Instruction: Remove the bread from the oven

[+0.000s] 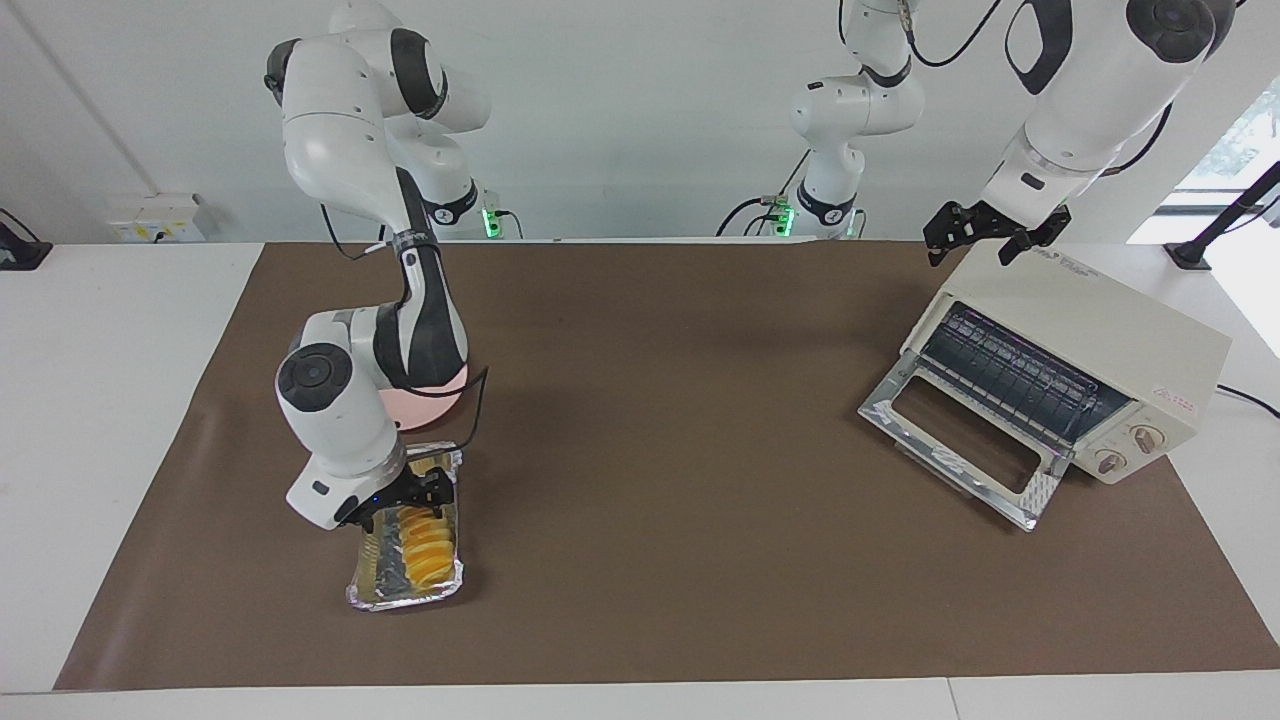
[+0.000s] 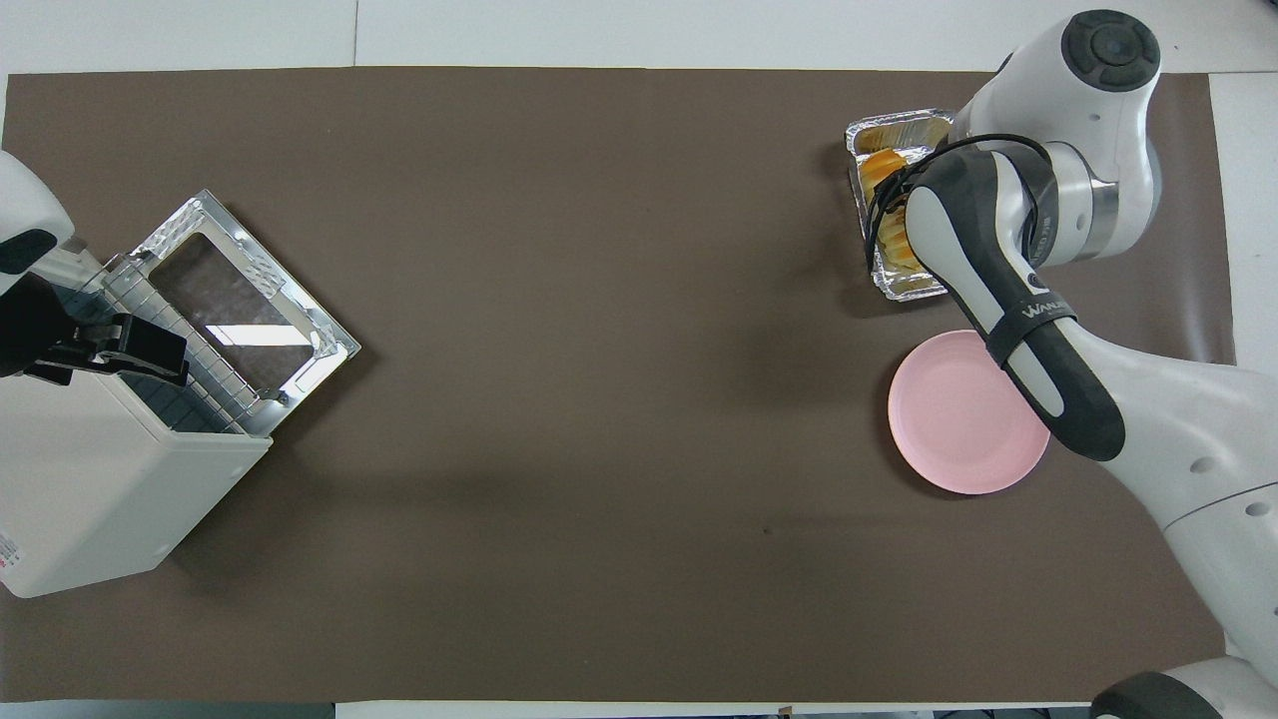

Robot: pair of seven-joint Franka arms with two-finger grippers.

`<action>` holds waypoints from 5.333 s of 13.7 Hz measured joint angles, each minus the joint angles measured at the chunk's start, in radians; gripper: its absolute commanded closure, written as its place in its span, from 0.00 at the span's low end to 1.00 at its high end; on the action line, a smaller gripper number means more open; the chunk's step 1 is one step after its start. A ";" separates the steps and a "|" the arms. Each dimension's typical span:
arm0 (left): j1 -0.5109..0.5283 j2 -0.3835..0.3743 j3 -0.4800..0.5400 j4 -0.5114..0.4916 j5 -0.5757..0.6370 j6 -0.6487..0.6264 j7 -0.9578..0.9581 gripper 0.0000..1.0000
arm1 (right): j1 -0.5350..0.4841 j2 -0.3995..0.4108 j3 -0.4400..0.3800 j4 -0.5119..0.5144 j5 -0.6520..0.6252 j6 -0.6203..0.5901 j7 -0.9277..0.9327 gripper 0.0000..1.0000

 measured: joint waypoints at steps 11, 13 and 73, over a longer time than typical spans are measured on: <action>0.000 0.000 0.000 0.000 0.000 0.000 0.000 0.00 | 0.014 -0.013 0.003 -0.006 0.000 0.003 0.087 1.00; 0.000 0.000 0.000 0.000 0.000 0.000 0.000 0.00 | 0.014 -0.019 0.003 0.013 0.000 -0.047 0.087 1.00; 0.000 0.000 0.000 0.000 0.000 0.000 0.000 0.00 | -0.143 -0.637 -0.010 -0.167 0.099 -0.626 -0.185 0.00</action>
